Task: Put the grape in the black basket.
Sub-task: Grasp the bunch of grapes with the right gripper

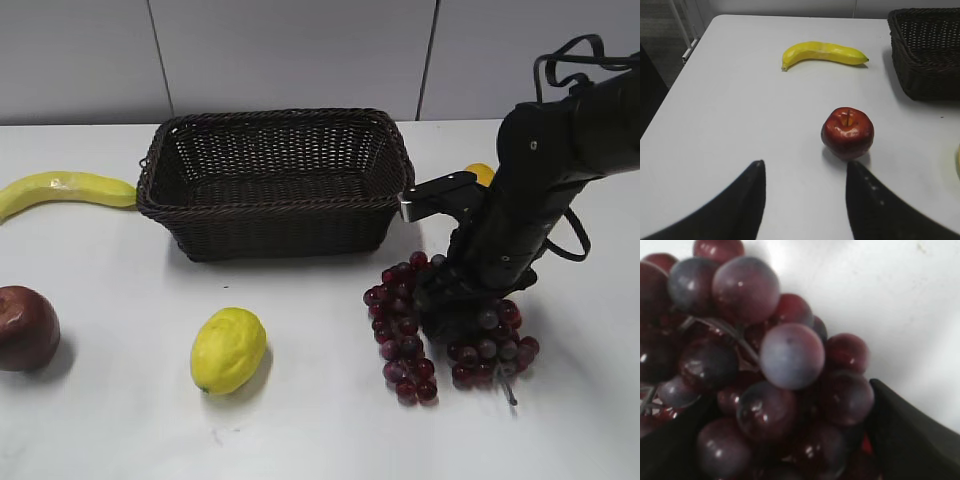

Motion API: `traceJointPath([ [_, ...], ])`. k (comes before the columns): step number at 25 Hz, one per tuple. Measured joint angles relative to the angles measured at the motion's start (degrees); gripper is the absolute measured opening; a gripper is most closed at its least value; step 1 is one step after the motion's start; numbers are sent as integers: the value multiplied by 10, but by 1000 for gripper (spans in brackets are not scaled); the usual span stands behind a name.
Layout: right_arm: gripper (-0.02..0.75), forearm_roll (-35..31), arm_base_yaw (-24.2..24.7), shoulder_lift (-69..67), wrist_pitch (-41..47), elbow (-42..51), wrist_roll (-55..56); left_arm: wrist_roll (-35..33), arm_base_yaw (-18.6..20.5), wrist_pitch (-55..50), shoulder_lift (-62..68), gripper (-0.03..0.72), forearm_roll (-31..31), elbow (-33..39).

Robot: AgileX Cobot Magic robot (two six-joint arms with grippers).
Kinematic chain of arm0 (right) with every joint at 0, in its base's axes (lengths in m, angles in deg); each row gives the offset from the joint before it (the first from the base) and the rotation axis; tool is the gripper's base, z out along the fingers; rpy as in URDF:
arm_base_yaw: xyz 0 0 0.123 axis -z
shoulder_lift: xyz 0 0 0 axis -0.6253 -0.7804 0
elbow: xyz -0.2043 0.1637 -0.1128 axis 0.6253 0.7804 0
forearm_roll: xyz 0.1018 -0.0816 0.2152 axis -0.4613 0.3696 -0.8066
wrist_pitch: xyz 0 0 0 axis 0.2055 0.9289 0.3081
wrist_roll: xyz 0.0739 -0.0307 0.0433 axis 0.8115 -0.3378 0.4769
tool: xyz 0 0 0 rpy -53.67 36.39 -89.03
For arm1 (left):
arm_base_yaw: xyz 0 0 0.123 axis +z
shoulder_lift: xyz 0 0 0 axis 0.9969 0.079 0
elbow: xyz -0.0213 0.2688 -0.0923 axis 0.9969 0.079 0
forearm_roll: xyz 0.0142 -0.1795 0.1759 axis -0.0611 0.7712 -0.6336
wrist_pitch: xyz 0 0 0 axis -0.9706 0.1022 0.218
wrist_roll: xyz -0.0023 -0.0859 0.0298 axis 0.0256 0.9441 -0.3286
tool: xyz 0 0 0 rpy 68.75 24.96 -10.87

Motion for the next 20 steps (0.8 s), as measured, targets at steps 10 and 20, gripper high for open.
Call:
traceJointPath([
  [10,305,-4,0,-4,3,-1,-1,0,0,0,0,489,0,0],
  [20,299,-4,0,14,24,-5,-10,0,0,0,0,489,0,0],
])
